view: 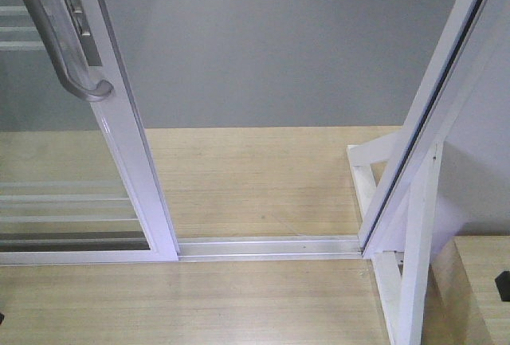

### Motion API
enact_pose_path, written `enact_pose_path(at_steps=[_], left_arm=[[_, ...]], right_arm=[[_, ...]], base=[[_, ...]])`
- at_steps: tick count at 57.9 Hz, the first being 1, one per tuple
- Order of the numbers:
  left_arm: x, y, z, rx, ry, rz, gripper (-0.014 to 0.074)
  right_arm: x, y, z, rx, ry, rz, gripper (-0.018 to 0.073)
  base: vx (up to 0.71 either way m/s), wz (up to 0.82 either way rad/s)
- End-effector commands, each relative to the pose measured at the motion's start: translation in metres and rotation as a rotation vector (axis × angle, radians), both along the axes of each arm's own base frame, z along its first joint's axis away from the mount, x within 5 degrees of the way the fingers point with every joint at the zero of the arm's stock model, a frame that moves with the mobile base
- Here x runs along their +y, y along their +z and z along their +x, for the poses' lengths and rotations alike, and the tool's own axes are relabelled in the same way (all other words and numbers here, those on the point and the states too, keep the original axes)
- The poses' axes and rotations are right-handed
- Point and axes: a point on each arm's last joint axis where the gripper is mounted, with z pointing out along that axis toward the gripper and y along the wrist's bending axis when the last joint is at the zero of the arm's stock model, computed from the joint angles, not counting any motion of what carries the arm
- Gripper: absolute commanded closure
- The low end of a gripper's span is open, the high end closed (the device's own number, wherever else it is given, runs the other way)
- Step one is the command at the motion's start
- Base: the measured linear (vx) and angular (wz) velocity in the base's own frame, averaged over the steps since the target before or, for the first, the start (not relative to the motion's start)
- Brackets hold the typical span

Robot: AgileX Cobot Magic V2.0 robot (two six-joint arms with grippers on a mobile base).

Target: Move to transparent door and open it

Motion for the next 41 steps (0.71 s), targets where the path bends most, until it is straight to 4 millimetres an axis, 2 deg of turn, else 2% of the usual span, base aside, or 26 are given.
enact_pose_path(at_steps=[1,11,41], left_arm=[[0.0007,-0.0025,0.0002,-0.059,0.007,-0.023,0.0601],[0.0007,-0.0025,0.0002,-0.059,0.007,-0.023,0.0601],[0.0007,-0.0025,0.0002,-0.059,0.007,-0.023,0.0601]], right_arm=[[0.0001,-0.0007,-0.0050,-0.057,-0.005,-0.034,0.0566],[0.0001,-0.0080,-0.0067,0.008,-0.005,-0.050,0.0566],[0.0002,-0.0088,-0.0066,0.017,-0.004,-0.039,0.0564]], base=[[0.00,0.00],[0.00,0.00],[0.00,0.00]])
